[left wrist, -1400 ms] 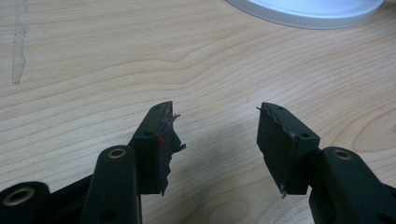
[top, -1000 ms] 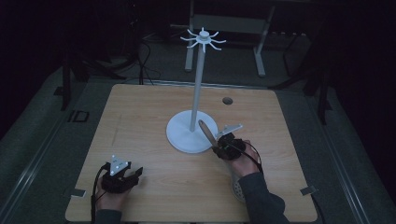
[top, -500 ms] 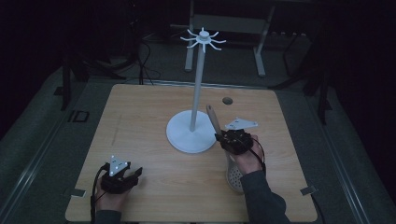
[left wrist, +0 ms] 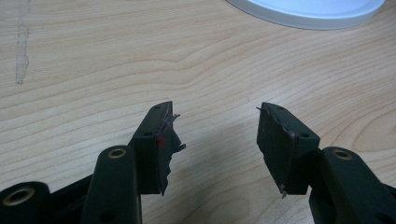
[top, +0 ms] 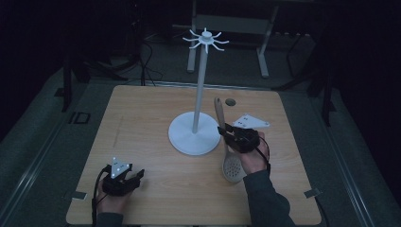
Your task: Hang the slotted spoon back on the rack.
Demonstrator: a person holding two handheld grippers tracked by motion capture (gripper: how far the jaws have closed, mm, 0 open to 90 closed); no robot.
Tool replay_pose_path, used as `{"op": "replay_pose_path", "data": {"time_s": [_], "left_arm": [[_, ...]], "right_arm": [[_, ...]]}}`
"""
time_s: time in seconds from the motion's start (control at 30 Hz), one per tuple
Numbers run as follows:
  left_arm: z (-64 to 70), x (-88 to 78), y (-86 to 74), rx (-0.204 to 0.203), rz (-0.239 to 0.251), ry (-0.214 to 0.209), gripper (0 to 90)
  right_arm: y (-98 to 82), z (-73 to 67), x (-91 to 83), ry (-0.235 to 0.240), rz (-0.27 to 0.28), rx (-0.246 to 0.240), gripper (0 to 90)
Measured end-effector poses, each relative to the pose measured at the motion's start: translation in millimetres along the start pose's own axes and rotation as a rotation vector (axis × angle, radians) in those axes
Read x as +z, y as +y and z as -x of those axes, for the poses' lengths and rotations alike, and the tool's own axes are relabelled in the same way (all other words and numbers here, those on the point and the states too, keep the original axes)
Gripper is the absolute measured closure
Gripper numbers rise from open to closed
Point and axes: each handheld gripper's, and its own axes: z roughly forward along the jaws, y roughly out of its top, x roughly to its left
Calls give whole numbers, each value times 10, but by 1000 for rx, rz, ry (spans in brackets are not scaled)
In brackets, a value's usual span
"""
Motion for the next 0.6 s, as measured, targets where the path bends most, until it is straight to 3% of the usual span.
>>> {"op": "replay_pose_path", "data": {"time_s": [0.6], "left_arm": [[-1,-1,0,-1,1,0,464]], "right_arm": [[183,13,-7,16,58,-9,744]]}}
